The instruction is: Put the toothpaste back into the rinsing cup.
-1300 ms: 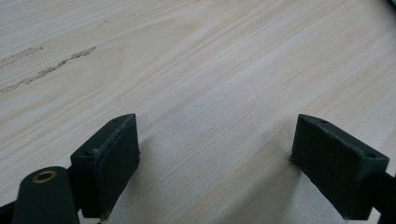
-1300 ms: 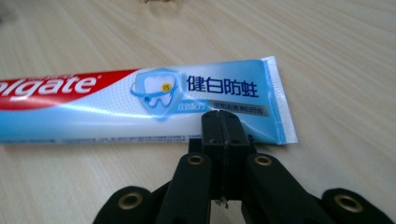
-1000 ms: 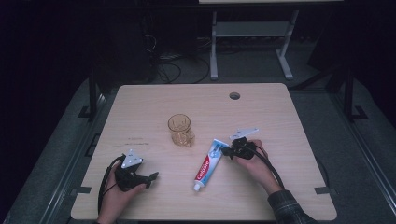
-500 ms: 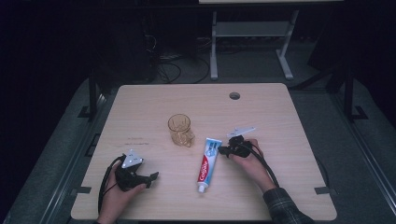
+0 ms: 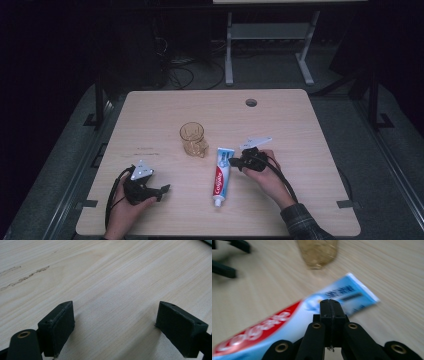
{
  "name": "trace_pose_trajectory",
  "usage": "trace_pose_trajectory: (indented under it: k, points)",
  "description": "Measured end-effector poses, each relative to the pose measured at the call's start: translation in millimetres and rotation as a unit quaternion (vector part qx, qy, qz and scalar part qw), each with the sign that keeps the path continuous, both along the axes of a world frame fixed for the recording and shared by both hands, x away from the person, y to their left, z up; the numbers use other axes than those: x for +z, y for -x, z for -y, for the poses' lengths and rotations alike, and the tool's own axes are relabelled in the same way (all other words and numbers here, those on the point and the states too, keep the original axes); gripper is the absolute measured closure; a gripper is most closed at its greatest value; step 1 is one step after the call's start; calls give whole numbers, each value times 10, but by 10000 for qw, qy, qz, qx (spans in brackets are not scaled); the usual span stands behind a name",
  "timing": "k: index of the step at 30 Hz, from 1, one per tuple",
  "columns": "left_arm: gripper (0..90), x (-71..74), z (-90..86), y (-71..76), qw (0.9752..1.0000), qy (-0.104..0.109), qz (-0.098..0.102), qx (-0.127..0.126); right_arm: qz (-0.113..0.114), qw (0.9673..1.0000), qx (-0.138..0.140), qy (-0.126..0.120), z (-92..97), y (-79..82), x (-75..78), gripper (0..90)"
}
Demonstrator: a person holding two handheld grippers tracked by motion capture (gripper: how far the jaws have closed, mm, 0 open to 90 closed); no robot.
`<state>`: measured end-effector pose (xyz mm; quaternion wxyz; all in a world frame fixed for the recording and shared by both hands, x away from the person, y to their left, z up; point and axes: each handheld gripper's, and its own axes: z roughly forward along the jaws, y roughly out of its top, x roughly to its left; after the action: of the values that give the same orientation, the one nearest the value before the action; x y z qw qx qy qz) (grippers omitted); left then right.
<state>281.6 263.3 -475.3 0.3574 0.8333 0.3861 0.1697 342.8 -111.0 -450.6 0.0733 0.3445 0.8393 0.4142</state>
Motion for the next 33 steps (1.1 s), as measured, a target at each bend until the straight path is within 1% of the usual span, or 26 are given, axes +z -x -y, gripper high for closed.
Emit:
trace_pose_trajectory:
  k: [3,4,5,7,8,9,12,16,19,20,21,22,29,33]
  points:
    - [140,0,1,0,10000,-4,1,-1,27,9996,239,-130,-122,118,82,898]
    - [140,0,1,0,10000,-4,1,-1,27,9996,239,-130,-122,118,82,898]
    - [140,0,3,2,10000,-1,-2,0,8,9991,389,-153,-216,176,98,898]
    - [140,0,3,3,10000,-6,-1,-8,-21,9983,554,-162,-308,217,88,899]
    - [140,0,3,3,10000,-6,-1,-8,-21,9983,554,-162,-308,217,88,899]
    - [140,0,4,3,10000,-3,-2,-11,-51,9975,693,-130,-401,255,65,898]
    - [140,0,4,4,10000,-8,-2,-16,-99,9960,887,-69,-522,302,25,899]
    - [140,-1,7,5,10000,7,-2,-8,-160,9945,1038,7,-610,352,-29,898]
    - [140,0,6,5,10000,-2,-5,-16,-211,9940,1067,86,-618,379,-71,898]
    - [140,0,6,5,10000,-2,-5,-16,-211,9940,1067,86,-618,379,-71,898]
    - [140,0,7,5,10000,1,-3,-13,-227,9941,1064,28,-600,389,-79,898]
    - [140,0,7,5,10000,0,-4,-14,-211,9942,1058,51,-589,392,-73,898]
    - [140,0,8,6,10000,1,-2,-13,-175,9953,951,111,-507,386,-78,899]
    - [140,-1,8,6,10000,3,1,-11,-200,9957,896,111,-458,387,-82,898]
